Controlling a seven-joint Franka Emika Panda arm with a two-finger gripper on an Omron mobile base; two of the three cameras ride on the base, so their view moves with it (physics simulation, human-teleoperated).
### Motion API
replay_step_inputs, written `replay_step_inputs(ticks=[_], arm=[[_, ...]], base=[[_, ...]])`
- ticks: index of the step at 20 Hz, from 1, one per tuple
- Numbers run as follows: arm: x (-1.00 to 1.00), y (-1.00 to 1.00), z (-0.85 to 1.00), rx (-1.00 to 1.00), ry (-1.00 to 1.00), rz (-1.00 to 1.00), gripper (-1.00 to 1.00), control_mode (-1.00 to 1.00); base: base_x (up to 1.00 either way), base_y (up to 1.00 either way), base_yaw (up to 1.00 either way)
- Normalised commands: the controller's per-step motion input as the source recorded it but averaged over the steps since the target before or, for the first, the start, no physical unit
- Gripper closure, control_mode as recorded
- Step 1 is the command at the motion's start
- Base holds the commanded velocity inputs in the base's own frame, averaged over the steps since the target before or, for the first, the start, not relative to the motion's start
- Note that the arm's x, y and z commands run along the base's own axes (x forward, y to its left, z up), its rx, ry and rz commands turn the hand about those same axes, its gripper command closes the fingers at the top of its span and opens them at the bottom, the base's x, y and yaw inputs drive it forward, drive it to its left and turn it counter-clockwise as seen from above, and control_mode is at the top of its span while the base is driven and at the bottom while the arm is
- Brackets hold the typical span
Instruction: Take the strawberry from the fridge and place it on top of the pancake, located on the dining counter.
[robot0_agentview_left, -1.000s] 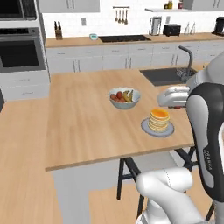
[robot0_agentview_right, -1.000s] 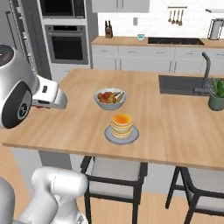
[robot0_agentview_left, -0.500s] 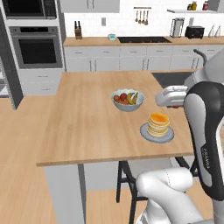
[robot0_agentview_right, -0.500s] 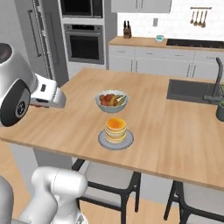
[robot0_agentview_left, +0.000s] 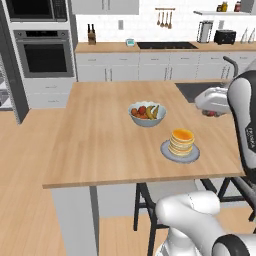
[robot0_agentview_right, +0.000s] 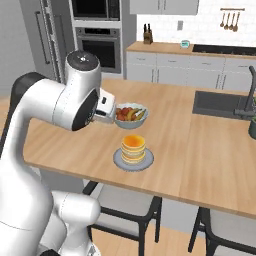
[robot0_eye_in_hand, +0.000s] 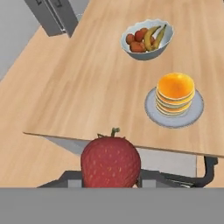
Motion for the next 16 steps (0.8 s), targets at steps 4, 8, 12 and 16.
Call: replay_step_inputs(ticks=[4, 8, 12, 16], arm=[[0.36, -0.85, -0.12, 0.05, 0.22, 0.01, 1.0, -1.0], [0.15, -0.7, -0.38, 0.0, 0.23, 0.01, 1.0, -1.0], [0.47, -0.23, -0.66, -0.02, 0.19, 0.0, 1.0, -1.0], [0.37, 0.01, -0.42, -0.11, 0.01, 0.0, 1.0, -1.0]], base=[[0.0, 0.0, 0.0], [0.0, 0.0, 0.0], [0.0, 0.0, 0.0], [0.0, 0.0, 0.0]])
